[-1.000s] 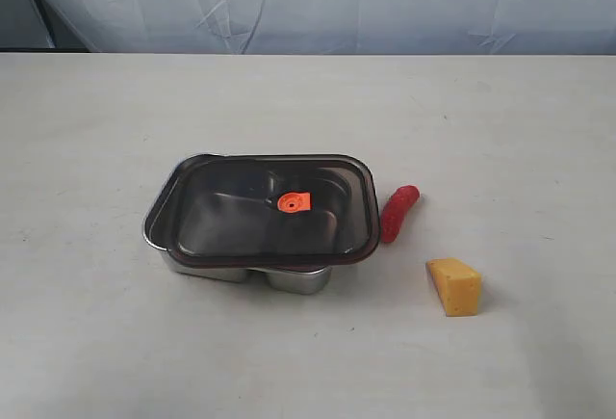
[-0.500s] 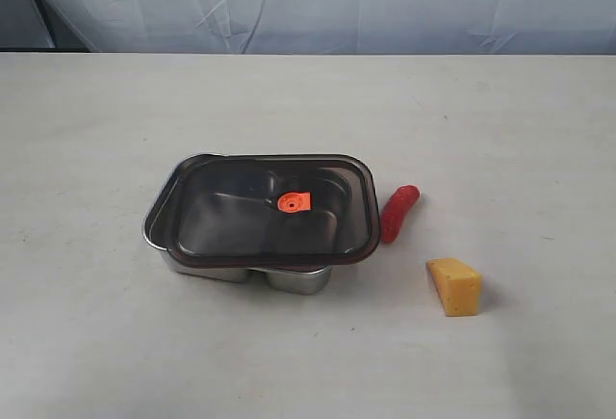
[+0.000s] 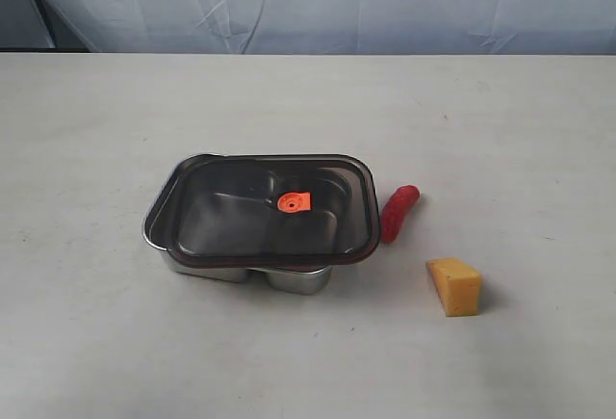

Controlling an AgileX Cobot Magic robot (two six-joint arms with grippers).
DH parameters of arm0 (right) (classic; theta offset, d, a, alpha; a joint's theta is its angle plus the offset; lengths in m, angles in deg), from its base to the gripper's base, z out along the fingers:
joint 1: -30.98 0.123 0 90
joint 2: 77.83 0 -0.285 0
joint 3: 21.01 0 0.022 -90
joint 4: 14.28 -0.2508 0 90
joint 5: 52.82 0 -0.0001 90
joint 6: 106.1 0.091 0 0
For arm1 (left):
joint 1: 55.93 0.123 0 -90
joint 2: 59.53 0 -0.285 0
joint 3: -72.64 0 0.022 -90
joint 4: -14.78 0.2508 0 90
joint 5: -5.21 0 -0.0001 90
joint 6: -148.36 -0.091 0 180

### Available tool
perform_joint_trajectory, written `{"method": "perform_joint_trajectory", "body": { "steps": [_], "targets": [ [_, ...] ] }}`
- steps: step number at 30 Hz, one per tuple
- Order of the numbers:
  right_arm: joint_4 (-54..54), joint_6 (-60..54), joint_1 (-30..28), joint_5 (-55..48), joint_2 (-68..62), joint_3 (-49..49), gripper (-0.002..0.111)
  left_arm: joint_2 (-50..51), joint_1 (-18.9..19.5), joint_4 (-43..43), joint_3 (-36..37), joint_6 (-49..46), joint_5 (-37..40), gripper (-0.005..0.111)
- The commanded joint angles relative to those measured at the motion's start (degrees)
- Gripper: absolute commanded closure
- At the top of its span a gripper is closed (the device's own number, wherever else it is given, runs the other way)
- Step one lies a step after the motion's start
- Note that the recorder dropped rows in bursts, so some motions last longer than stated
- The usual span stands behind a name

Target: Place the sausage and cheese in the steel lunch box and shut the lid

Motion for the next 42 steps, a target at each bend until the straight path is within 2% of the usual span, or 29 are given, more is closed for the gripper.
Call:
{"method": "perform_joint_trajectory", "body": {
  "steps": [1,7,13,16,23,32,42],
  "targets": [
    [-6.0,-12.9,-0.3,-10.9,-15.7,2.9,0.109,0.0,0.1,0.2,0.3,0.1,-0.9,0.107],
    [-7.6,-20.0,-0.4,-19.7,-32.2,2.8,0.106,0.0,0.1,0.2,0.3,0.1,-0.9,0.107],
    [-8.0,-27.8,-0.4,-24.9,-44.5,2.8,0.069,0.0,0.1,0.2,0.3,0.1,-0.9,0.107],
    [-7.6,-30.5,-0.4,-24.9,-49.0,2.8,0.059,0.0,0.1,0.2,0.3,0.1,-0.9,0.107],
    [-10.4,-32.7,-0.2,-24.9,-59.0,2.8,0.06,0.0,0.1,0.2,0.3,0.1,-0.9,0.107],
    [-10.8,-36.1,7.0,-24.9,-59.5,2.8,0.06,0.0,0.1,0.2,0.3,0.1,-0.9,0.107],
    [-10.4,-36.1,9.2,-24.9,-59.5,2.8,0.06,0.0,0.1,0.2,0.3,0.1,-0.9,0.107]
  ]
}}
